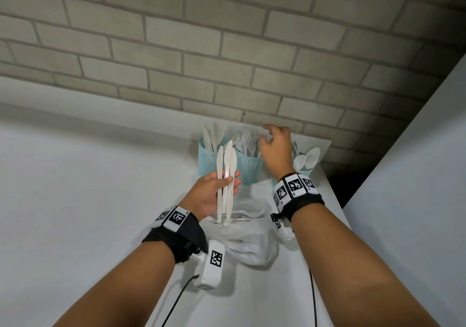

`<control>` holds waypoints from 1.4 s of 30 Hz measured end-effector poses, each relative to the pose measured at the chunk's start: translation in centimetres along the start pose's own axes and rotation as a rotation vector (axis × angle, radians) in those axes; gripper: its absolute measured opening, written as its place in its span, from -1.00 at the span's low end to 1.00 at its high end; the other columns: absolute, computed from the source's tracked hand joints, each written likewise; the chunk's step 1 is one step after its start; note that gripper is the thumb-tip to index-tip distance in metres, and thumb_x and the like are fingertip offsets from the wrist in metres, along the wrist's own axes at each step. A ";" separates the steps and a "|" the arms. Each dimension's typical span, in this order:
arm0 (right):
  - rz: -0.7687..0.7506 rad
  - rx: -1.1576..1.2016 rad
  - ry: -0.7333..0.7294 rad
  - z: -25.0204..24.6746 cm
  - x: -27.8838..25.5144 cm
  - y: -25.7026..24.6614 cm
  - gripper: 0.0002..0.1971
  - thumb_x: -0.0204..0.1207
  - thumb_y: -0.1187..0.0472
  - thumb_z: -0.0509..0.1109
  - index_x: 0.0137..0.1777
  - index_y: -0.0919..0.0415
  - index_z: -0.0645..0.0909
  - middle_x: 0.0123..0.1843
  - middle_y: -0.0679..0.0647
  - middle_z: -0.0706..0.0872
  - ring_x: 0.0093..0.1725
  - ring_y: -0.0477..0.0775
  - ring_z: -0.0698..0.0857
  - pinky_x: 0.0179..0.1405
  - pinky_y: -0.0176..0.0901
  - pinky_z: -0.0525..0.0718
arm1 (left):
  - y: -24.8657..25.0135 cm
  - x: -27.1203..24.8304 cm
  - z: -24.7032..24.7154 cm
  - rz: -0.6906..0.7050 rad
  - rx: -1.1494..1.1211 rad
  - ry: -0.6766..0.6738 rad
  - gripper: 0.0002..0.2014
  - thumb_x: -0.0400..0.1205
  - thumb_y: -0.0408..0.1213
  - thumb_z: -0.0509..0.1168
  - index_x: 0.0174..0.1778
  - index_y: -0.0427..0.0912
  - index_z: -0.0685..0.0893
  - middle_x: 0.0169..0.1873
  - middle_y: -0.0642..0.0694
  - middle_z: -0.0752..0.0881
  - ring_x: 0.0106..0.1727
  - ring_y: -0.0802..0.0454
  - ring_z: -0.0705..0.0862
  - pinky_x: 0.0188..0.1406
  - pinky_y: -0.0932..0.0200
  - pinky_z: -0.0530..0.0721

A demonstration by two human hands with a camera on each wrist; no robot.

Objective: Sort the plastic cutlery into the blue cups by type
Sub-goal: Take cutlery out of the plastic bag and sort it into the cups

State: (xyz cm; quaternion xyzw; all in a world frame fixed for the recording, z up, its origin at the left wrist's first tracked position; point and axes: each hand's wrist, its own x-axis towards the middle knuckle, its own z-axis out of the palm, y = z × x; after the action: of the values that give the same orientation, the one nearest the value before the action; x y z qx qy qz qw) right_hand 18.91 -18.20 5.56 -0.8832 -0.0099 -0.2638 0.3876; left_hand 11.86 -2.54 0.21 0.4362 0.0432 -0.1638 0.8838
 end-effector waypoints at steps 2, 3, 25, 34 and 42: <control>-0.064 0.184 -0.016 -0.4 -0.9 -1.0 -0.85 0.54 0.26 0.35 0.04 0.25 0.70 -0.09 0.11 0.66 -0.27 -0.10 0.54 -0.16 -0.26 0.60 | -0.1 -0.2 0.1 -0.011 -0.012 -0.009 -0.77 0.66 -0.57 0.14 0.15 -0.27 0.59 0.06 -0.17 0.72 0.04 -0.04 0.71 -0.09 0.15 0.77; -0.081 0.231 -0.050 -0.5 -1.3 -1.5 -0.88 0.54 0.23 0.37 -0.06 0.25 0.71 -0.22 0.09 0.68 -0.33 -0.11 0.54 -0.24 -0.27 0.58 | -0.1 -0.3 0.2 -0.017 -0.017 -0.014 -0.77 0.66 -0.56 0.15 0.14 -0.27 0.60 0.06 -0.17 0.72 0.05 -0.04 0.71 -0.09 0.15 0.77; 0.286 0.855 -0.205 0.2 -3.3 -5.1 -0.84 0.69 0.33 0.15 -0.14 0.20 0.42 -0.35 0.11 0.59 -0.47 -0.10 0.74 -0.25 -0.26 0.76 | -0.1 -1.7 1.5 -0.235 0.116 0.053 -0.49 0.73 0.09 -0.05 -0.07 -0.27 0.63 -0.38 -0.08 0.58 -0.37 0.12 0.55 -0.55 0.37 0.64; 0.084 0.694 -0.365 1.9 -5.2 -4.5 -0.98 0.61 0.28 0.30 -0.02 0.22 0.53 -0.23 0.07 0.75 -0.19 -0.07 0.76 -0.06 -0.19 0.73 | 0.5 -1.2 1.1 -0.162 -0.253 0.134 -0.77 0.75 -0.34 0.06 -0.06 -0.39 0.56 -0.24 -0.27 0.58 -0.18 -0.09 0.65 -0.34 0.11 0.80; 0.156 0.241 -0.430 1.9 -4.6 -4.1 -0.82 0.49 0.15 0.45 -0.28 0.20 0.59 -0.41 0.05 0.64 -0.49 -0.11 0.56 -0.55 -0.41 0.49 | 0.3 -0.3 1.1 -0.058 -0.017 0.334 -0.76 0.75 -0.28 0.05 -0.17 -0.23 0.53 -0.42 -0.09 0.46 -0.47 0.15 0.39 -0.70 0.43 0.39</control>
State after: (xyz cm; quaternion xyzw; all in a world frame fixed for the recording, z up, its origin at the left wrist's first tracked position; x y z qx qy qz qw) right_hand 14.94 -13.15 5.15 -0.8645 -0.0555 -0.0362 0.4982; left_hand 11.59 -3.17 1.22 0.4484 0.2033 -0.1143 0.8629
